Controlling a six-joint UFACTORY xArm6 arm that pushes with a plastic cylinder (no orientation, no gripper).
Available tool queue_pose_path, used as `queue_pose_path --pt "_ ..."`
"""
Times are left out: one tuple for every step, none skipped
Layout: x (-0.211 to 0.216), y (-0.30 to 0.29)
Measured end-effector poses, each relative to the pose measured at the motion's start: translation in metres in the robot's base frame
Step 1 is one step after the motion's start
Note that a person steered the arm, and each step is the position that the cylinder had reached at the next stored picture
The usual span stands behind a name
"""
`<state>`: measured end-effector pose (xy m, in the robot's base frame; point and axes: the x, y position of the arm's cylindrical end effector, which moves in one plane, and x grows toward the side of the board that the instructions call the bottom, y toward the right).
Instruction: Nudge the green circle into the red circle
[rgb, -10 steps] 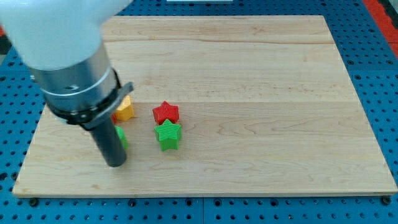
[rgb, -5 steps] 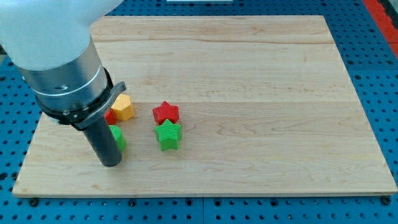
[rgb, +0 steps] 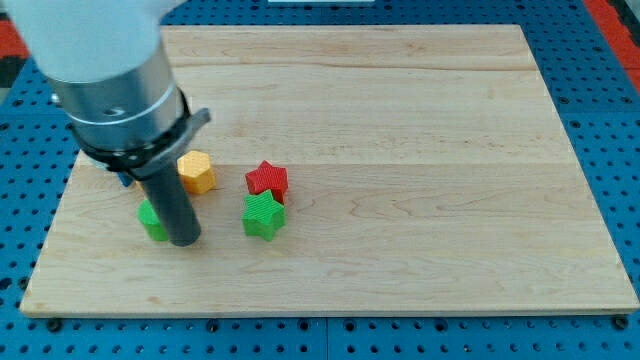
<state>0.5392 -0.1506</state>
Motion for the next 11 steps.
queue_pose_path --pt "0.000 -0.012" --pt "-0.003 -0.037" --pt "-0.003 -0.043" --pt "0.007 -0.069" --pt "0.007 -0.104" --pt "-0.009 -0.070" --pt "-0.009 -0.053" --pt "-0.010 -0.041" --pt "0.003 -0.023" --pt "0.067 0.044" --pt "0.056 0.154"
